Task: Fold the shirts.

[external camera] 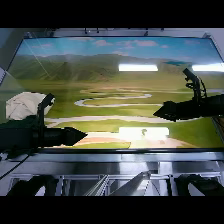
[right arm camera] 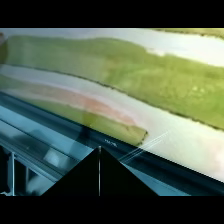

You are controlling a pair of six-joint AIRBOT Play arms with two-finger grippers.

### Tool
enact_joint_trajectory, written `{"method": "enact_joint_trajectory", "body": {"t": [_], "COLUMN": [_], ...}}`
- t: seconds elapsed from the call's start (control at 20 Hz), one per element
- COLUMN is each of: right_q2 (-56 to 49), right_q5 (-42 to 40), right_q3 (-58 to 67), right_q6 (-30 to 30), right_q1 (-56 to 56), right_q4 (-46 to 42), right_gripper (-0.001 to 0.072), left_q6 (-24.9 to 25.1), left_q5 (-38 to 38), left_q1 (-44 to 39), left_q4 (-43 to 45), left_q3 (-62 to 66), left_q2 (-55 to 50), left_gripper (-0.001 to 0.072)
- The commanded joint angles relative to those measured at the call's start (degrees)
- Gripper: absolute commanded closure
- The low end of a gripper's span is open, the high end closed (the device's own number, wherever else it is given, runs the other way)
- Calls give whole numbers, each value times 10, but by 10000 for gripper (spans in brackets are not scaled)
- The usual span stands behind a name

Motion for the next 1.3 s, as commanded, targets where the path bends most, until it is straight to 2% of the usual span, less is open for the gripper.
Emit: {"method": "enact_joint_trajectory", "body": {"t": [0.0, 0.4, 0.5, 0.55, 0.6, 0.65, 0.85, 0.95, 1.05, 1.25], "right_q2": [0, 0, 0, 0, 0, 0, 0, 0, 0, 0], "right_q5": [0, 0, 0, 0, 0, 0, 0, -1, -25, -41], "right_q3": [0, 0, 0, 0, 0, 0, 0, 0, 0, 0], "right_q6": [0, 0, 0, 0, 0, 0, 0, 0, 0, 0], "right_q1": [0, 0, 0, 0, 0, 0, 0, 0, 0, 0], "right_q4": [0, 0, 0, 0, 0, 0, 0, 0, 0, 0], "right_gripper": [687, 688, 687, 687, 687, 687, 687, 687, 688, 687], "left_q6": [0, 0, 0, 1, 1, 1, 2, 2, 2, 2], "left_q5": [0, -34, -39, -40, -43, -49, -88, -83, -38, 47], "left_q1": [0, 5, 41, 68, 100, 141, 297, 378, 433, 469], "left_q4": [0, -1, 42, 90, 146, 213, 376, 381, 383, 391], "left_q3": [0, 6, 51, 85, 124, 174, 329, 382, 426, 505], "left_q2": [0, 0, 0, -2, -10, -28, -164, -264, -364, -553], "left_gripper": [692, 692, 685, 460, 289, -12, -13, -13, -13, -13]}}
